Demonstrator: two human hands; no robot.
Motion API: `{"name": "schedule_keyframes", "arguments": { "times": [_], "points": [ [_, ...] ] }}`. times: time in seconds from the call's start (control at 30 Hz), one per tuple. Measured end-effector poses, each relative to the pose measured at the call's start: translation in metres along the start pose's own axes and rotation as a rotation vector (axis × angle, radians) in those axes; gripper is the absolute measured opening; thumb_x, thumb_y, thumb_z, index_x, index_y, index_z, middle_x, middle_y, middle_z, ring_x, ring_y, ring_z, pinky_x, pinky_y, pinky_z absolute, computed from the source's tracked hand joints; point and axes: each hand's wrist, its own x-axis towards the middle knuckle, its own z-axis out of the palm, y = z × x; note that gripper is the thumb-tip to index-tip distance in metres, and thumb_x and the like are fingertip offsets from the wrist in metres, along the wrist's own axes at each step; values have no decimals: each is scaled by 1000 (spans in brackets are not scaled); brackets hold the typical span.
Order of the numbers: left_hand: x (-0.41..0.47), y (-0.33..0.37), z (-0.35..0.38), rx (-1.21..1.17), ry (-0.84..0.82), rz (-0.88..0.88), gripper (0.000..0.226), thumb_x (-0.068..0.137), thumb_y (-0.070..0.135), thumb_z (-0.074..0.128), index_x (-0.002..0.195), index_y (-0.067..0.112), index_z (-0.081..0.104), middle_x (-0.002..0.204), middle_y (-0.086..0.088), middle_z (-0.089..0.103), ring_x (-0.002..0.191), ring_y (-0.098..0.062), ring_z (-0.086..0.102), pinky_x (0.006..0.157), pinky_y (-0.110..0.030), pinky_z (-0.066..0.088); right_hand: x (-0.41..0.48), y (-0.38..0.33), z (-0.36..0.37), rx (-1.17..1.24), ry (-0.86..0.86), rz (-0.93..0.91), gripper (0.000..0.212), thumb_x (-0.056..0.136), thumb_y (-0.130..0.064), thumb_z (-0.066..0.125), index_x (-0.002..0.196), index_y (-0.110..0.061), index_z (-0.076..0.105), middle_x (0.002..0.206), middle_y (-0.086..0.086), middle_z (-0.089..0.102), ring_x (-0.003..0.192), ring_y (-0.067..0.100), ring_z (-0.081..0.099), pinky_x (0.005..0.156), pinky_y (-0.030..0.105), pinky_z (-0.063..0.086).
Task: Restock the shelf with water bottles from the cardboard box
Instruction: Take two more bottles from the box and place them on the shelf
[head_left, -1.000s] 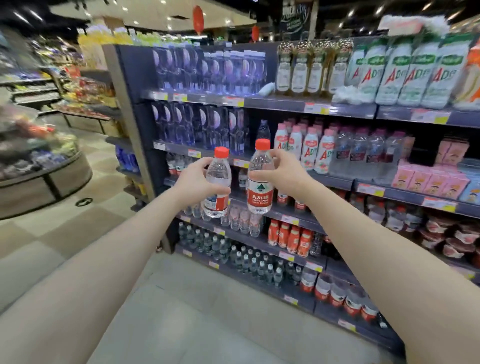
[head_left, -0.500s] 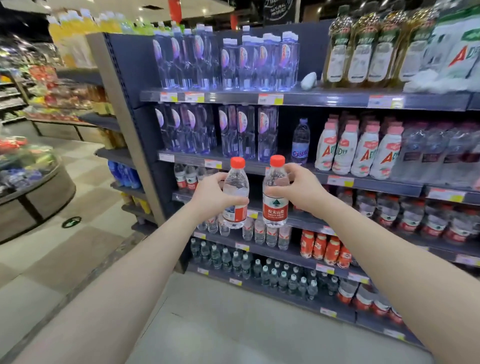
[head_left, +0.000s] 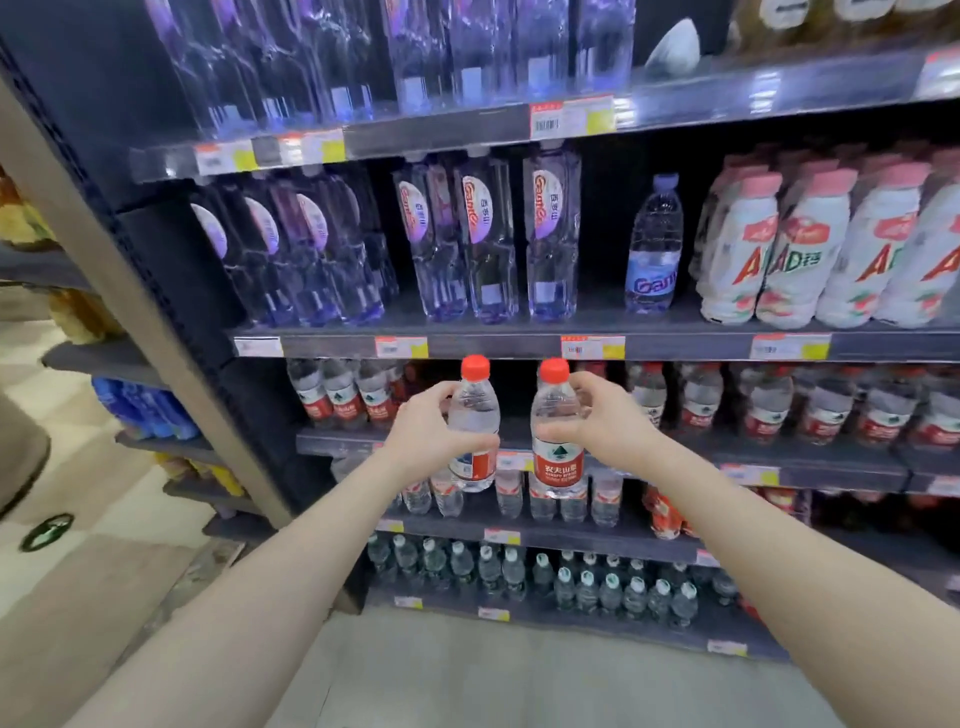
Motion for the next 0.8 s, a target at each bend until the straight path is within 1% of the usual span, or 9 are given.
{"name": "schedule_keyframes", "arguments": {
  "times": [0.1, 0.23, 0.37, 0.43, 0.53, 0.57, 0.67, 0.73, 0.8],
  "points": [
    [33, -37, 21, -8, -35, 27, 69, 63, 49, 93, 123, 41, 60, 112, 25, 65, 104, 0, 63, 97, -32, 53, 28, 37, 26, 24, 23, 9, 50, 76, -28, 88, 119, -26, 63, 97, -17, 69, 84, -1, 65, 61, 12, 45],
    [79, -97, 57, -65, -15, 103, 74, 56, 52, 95, 123, 34, 70, 108, 15, 77, 102, -5, 72, 97, -38, 58, 63, 93, 65, 19, 64, -43, 46, 78, -23, 87, 117, -28, 64, 94, -16, 72, 74, -8, 67, 60, 9, 47],
    [120, -148, 103, -168, 61, 164, 50, 65, 33, 98, 109, 27, 76, 97, 8, 81, 93, -8, 77, 90, -35, 61, 97, 145, 95, -53, 96, -135, 40, 78, -22, 86, 113, -25, 68, 98, -7, 76, 87, 4, 71, 73, 21, 57],
    [132, -159, 119, -184, 82, 227, 43, 67, 30, 97, 105, 23, 77, 96, 3, 81, 94, -12, 77, 86, -33, 62, 110, 166, 101, -85, 112, -171, 41, 76, -23, 87, 113, -22, 70, 99, -5, 77, 90, 8, 73, 79, 27, 58],
    [138, -171, 132, -265, 102, 302, 47, 72, 20, 95, 114, 15, 76, 100, -2, 81, 96, -13, 76, 82, -24, 61, 125, 183, 107, -116, 182, -208, 58, 66, -40, 91, 115, -21, 67, 104, -4, 75, 93, 14, 73, 81, 35, 58],
    [139, -174, 136, -297, 108, 309, 49, 72, 18, 95, 117, 13, 74, 101, -3, 81, 96, -14, 76, 82, -26, 62, 128, 186, 108, -121, 224, -202, 62, 63, -45, 91, 114, -20, 66, 103, -3, 75, 91, 15, 72, 78, 36, 58],
    [143, -180, 145, -341, 149, 312, 63, 67, 23, 98, 120, 12, 66, 101, -7, 81, 96, -22, 78, 88, -43, 63, 132, 190, 111, -84, 271, -205, 55, 67, -40, 92, 109, -14, 68, 95, 2, 76, 84, 19, 74, 68, 34, 58],
    [147, -181, 148, -330, 167, 307, 70, 62, 31, 101, 117, 15, 60, 101, -7, 80, 94, -23, 78, 88, -47, 63, 129, 190, 110, -60, 316, -209, 51, 68, -35, 92, 108, -14, 68, 97, 3, 75, 87, 20, 74, 74, 37, 61],
    [150, -181, 148, -323, 152, 315, 70, 62, 30, 101, 115, 15, 59, 98, -7, 80, 91, -24, 79, 85, -45, 64, 129, 186, 108, -23, 346, -226, 47, 70, -30, 91, 107, -17, 66, 99, 3, 73, 90, 20, 72, 77, 37, 59]
  ]
}}
